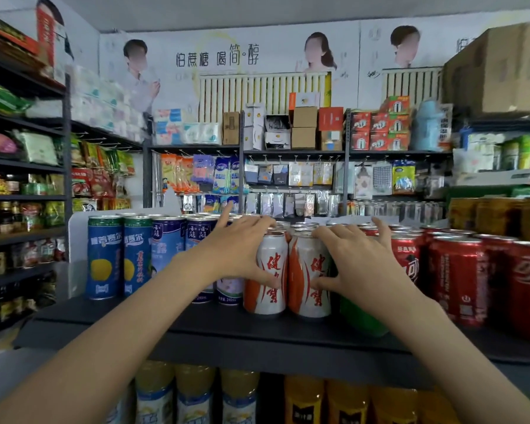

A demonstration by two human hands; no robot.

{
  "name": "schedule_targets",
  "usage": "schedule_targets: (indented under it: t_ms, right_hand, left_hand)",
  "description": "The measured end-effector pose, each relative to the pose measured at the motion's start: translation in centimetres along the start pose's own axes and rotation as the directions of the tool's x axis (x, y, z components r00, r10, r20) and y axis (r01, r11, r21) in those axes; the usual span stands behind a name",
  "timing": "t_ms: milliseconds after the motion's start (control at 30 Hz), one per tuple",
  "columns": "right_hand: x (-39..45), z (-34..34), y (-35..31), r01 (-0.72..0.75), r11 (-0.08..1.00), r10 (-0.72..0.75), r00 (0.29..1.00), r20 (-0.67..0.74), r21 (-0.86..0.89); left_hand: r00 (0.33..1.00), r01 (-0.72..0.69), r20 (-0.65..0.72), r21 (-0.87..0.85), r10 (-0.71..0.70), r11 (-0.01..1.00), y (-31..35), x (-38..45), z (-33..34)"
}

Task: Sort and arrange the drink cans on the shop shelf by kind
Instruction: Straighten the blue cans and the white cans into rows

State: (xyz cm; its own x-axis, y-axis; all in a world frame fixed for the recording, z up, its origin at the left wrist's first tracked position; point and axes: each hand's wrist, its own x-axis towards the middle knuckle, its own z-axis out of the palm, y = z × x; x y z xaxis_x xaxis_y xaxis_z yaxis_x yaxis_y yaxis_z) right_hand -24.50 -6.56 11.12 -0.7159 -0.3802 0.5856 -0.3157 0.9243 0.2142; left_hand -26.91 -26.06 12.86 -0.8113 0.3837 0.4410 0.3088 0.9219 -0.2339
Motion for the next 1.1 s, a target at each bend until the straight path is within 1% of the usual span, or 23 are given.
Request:
schedule_targets:
  t_ms: [67,100,133,233,300,400,533,700,800,867,967,1100]
  right_hand:
    - [0.9,-1.1,0.9,-0.033,0.989,0.024,0.998,0.061,0.143]
    - [1.5,-1.7,1.3,-0.039,0.981,0.023,0.996,0.086,0.191]
    - [2.1,-2.1,1.6,-0.026,0.98,0.006,0.995,0.104,0.198]
    - [3.0,-2.0,1.4,0.111,0.99,-0.123,0.98,0.159,0.082]
    - [3.0,-1.5,1.2,0.185,0.982,-0.186,0.968,0.17,0.024]
    - [3.2,-1.7,1.8,0.208,0.977,-0.211,0.949,0.235,0.035]
    - [4.4,-2.2,2.4,0.229,0.972,-0.234,0.919,0.318,0.056]
    - [4.8,-2.3,1.9,0.203,0.974,-0.224,0.921,0.32,0.097]
    - [5.1,-2.2,2.0,0.155,0.975,-0.205,0.909,0.362,0.161]
    - [5.2,-2.3,2.0,0.135,0.977,-0.189,0.904,0.383,0.163]
    - [5.3,-2.7,1.8,0.107,0.986,-0.147,0.916,0.374,0.126]
    - [4.8,-2.6,1.8,0.065,0.987,-0.112,0.935,0.338,0.149]
  left_hand:
    - [0.998,-0.017,0.062,0.023,0.016,1.0,-0.2,0.5,-0.3]
    - [0.997,-0.025,0.07,0.037,0.022,0.999,-0.3,0.7,-0.4]
    - [0.997,-0.033,0.067,0.055,0.03,0.998,-0.4,0.8,-0.4]
    - [0.998,-0.058,0.039,0.122,0.054,0.991,-0.2,0.9,-0.5]
    - [0.997,-0.08,0.012,0.153,0.079,0.985,-0.2,0.8,-0.4]
    - [0.991,-0.127,-0.016,0.145,0.131,0.981,-0.7,0.6,-0.2]
    - [0.985,-0.169,-0.01,0.115,0.171,0.979,-1.2,0.7,-0.5]
    - [0.989,-0.142,-0.031,0.14,0.148,0.98,-1.3,1.0,-0.6]
    - [0.991,-0.124,-0.032,0.145,0.13,0.982,-0.8,1.1,-0.9]
    - [0.992,-0.118,-0.029,0.149,0.124,0.982,-0.5,1.2,-1.0]
    - [0.994,-0.111,-0.003,0.111,0.112,0.988,-0.5,1.0,-1.1]
    - [0.996,-0.09,0.01,0.058,0.09,0.994,-0.4,0.5,-1.2]
